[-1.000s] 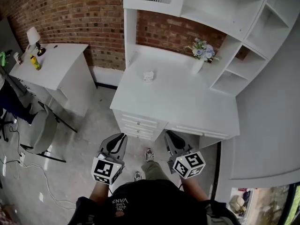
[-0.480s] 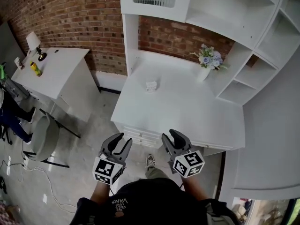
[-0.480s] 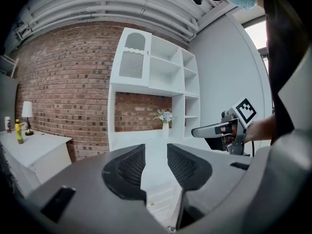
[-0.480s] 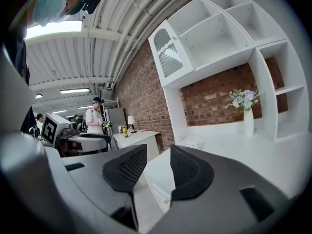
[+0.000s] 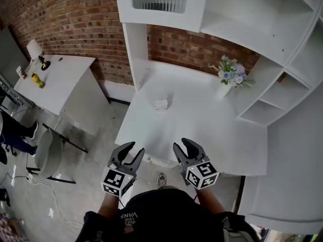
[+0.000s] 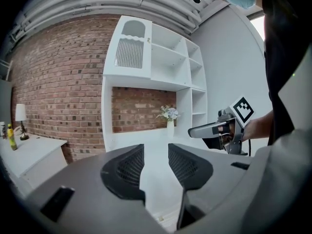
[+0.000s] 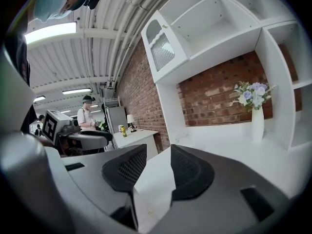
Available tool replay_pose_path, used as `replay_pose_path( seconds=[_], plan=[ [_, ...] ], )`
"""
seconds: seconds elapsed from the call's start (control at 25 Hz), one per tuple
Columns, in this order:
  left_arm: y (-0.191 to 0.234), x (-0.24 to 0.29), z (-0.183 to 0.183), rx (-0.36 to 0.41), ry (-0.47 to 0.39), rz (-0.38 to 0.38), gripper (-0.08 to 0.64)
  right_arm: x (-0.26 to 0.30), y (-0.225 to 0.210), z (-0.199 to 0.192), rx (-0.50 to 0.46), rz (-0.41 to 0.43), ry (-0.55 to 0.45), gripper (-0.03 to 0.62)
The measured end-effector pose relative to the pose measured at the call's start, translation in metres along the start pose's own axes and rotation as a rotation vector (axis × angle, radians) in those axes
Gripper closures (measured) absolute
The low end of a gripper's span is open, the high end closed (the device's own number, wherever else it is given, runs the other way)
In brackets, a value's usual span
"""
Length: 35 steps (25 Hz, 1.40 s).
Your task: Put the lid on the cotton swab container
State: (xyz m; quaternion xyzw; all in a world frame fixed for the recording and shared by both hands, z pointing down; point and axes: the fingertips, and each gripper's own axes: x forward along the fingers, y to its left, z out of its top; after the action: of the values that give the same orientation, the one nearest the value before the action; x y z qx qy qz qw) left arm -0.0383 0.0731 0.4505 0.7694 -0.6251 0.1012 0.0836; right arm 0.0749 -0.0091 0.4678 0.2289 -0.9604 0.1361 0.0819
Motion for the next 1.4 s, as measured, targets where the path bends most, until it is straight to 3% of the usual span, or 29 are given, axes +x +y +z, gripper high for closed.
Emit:
replay_pose_path(
  seconds=[0.28,0.64,1.0,1.4],
  plan=[
    [0.009,0.05,0.0,-0.017,0.018,-0.006,0.425,0.021,-0.037,-0.002,-0.017,0.015,0.053,0.462],
    [0.049,0.099,-0.003,0.018,0.065,-0.068,0.415,0.05,-0.062,-0.002,0.015,-0.06,0.069,0.46],
    [0.105,0.147,0.012,0.145,0.101,-0.238,0.378,0.103,-0.068,0.0,0.035,-0.183,0.08,0.453],
    [0.145,0.192,0.007,0.271,0.14,-0.438,0.352,0.155,-0.08,-0.022,0.054,-0.325,0.109,0.436]
  ],
)
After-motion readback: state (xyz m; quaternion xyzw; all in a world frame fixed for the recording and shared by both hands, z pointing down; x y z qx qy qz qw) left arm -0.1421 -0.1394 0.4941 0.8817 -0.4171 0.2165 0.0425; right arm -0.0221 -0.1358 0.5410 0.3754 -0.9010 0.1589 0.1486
